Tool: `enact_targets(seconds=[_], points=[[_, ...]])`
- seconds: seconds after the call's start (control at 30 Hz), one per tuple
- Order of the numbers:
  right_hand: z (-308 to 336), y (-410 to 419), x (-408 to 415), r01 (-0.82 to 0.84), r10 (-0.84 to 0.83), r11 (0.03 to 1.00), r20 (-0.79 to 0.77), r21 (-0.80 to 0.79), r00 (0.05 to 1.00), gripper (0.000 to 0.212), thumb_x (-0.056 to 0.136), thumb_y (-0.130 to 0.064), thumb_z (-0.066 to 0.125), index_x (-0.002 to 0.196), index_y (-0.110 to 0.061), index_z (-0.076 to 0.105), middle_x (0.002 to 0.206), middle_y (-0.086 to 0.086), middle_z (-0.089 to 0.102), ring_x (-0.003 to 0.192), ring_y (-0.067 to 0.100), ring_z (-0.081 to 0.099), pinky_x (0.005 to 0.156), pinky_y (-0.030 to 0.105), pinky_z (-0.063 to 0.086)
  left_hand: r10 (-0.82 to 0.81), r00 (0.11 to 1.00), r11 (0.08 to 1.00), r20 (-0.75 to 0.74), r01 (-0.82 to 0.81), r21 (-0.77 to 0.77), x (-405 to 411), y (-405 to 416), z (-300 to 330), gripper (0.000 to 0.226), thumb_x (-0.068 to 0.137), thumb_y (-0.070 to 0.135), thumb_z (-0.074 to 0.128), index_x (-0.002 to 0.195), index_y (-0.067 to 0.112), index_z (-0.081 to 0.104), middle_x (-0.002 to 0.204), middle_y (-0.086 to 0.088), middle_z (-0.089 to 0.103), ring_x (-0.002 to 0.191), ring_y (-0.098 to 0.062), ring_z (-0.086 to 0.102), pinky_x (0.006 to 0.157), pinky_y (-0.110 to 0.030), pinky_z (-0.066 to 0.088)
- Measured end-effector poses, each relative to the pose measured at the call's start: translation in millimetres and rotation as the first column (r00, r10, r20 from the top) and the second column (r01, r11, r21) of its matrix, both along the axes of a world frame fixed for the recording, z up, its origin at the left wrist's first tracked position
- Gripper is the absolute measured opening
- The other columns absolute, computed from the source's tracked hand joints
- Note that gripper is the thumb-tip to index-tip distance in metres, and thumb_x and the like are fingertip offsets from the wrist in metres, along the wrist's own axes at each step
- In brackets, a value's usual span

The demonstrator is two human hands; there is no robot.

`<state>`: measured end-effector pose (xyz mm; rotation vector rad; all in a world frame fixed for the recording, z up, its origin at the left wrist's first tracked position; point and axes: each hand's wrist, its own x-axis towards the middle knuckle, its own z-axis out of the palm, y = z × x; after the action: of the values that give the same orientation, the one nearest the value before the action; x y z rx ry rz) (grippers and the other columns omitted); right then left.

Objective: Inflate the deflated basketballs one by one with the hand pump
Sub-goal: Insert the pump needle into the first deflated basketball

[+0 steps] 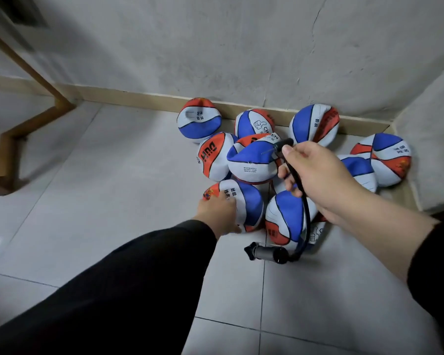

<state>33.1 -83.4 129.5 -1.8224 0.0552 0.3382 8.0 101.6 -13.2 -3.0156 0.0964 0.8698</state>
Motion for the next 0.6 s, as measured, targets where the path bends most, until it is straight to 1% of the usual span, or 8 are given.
enact_targets(seconds=[0.07, 0.17, 0.23, 0.27, 0.3, 0.37, 0.47, 0.6], points=[[-1.5, -1.1, 2.7, 0.014, -0.013, 1.0, -0.015, 0.022, 1.0, 0.019, 0.107, -0.033, 0.053, 0.098, -0.017, 0.057, 0.071, 0.002, 0.066, 0.053, 0.017, 0.052, 0.046, 0.029, 0.036, -0.022, 0.999, 0.997, 0.022, 0.021, 0.076, -2.5, -3.9, -20.5, 0.081, 0.089, 0.058, 0.071, 0.151, 0.018, 0.039, 0.16, -0.018, 0.031, 0.141, -0.034, 0.043, 0.112, -0.053, 0.035], [-1.0, 0.9, 4.8, 0.021, -0.019, 0.998, -0.032, 0.062, 0.999, 0.021, 0.106, -0.035, 0.054, 0.101, -0.015, 0.058, 0.073, 0.003, 0.068, 0.055, 0.017, 0.053, 0.048, 0.03, 0.039, -0.029, 0.993, 0.995, 0.117, 0.018, 0.098, -5.6, -6.8, -35.0, 0.042, 0.099, 0.034, 0.062, 0.137, 0.02, 0.051, 0.141, -0.011, 0.053, 0.128, -0.03, 0.053, 0.104, -0.045, 0.04], [1.8, 2.7, 4.6, 0.022, -0.02, 0.997, -0.039, 0.069, 0.999, 0.022, 0.106, -0.035, 0.054, 0.101, -0.014, 0.059, 0.075, 0.004, 0.069, 0.057, 0.018, 0.056, 0.05, 0.031, 0.041, -0.045, 0.991, 0.995, 0.128, 0.032, 0.097, -2.6, -3.1, -31.1, 0.031, 0.1, 0.025, 0.057, 0.131, 0.019, 0.056, 0.128, -0.009, 0.063, 0.119, -0.029, 0.061, 0.104, -0.043, 0.042], [3.7, 3.5, 4.1, 0.024, -0.021, 0.997, -0.043, 0.078, 0.999, 0.022, 0.106, -0.036, 0.054, 0.102, -0.014, 0.058, 0.075, 0.005, 0.069, 0.058, 0.019, 0.057, 0.051, 0.032, 0.042, 0.026, 0.99, 1.0, 0.141, -0.027, 0.001, -0.8, -0.3, -27.3, 0.031, 0.1, 0.024, 0.057, 0.13, 0.017, 0.059, 0.126, -0.008, 0.066, 0.116, -0.03, 0.064, 0.105, -0.041, 0.045], [5.9, 4.1, 3.6, 0.027, -0.023, 0.996, -0.047, 0.09, 0.999, 0.023, 0.107, -0.036, 0.053, 0.102, -0.014, 0.057, 0.075, 0.006, 0.069, 0.058, 0.019, 0.057, 0.051, 0.033, 0.042, 0.086, 0.99, 0.995, 0.109, -0.079, -0.068, 1.7, 3.0, -20.9, 0.033, 0.1, 0.025, 0.058, 0.131, 0.016, 0.061, 0.126, -0.007, 0.067, 0.117, -0.03, 0.064, 0.104, -0.037, 0.048], [11.7, 4.5, 2.6, 0.036, -0.03, 0.993, -0.056, 0.114, 0.998, 0.023, 0.108, -0.034, 0.05, 0.102, -0.013, 0.056, 0.073, 0.006, 0.068, 0.056, 0.019, 0.057, 0.051, 0.033, 0.04, 0.087, 0.996, 0.993, -0.005, -0.087, -0.075, 6.1, 9.8, -4.3, 0.033, 0.102, 0.036, 0.057, 0.13, 0.02, 0.063, 0.128, -0.004, 0.066, 0.119, -0.029, 0.062, 0.096, -0.033, 0.048], [23.1, 4.5, -0.4, 0.033, -0.025, 0.991, -0.063, 0.132, 0.998, 0.022, 0.108, -0.032, 0.049, 0.099, -0.012, 0.054, 0.071, 0.006, 0.067, 0.054, 0.018, 0.056, 0.05, 0.033, 0.04, 0.2, 0.969, 0.968, -0.145, -0.219, -0.126, 7.0, 17.7, 23.6, 0.031, 0.099, 0.051, 0.057, 0.114, 0.024, 0.062, 0.108, 0.001, 0.063, 0.099, -0.027, 0.06, 0.084, -0.032, 0.045], [39.7, 0.9, -7.3, 0.052, -0.045, 0.989, -0.054, 0.139, 0.998, 0.022, 0.108, -0.03, 0.051, 0.094, -0.013, 0.053, 0.065, 0.005, 0.065, 0.055, 0.019, 0.054, 0.049, 0.031, 0.041, 0.257, 0.962, 0.94, -0.089, -0.27, -0.207, 3.8, 17.2, 75.5, 0.03, 0.099, 0.052, 0.058, 0.1, 0.023, 0.059, 0.094, -0.002, 0.059, 0.088, -0.028, 0.056, 0.08, -0.033, 0.043]])
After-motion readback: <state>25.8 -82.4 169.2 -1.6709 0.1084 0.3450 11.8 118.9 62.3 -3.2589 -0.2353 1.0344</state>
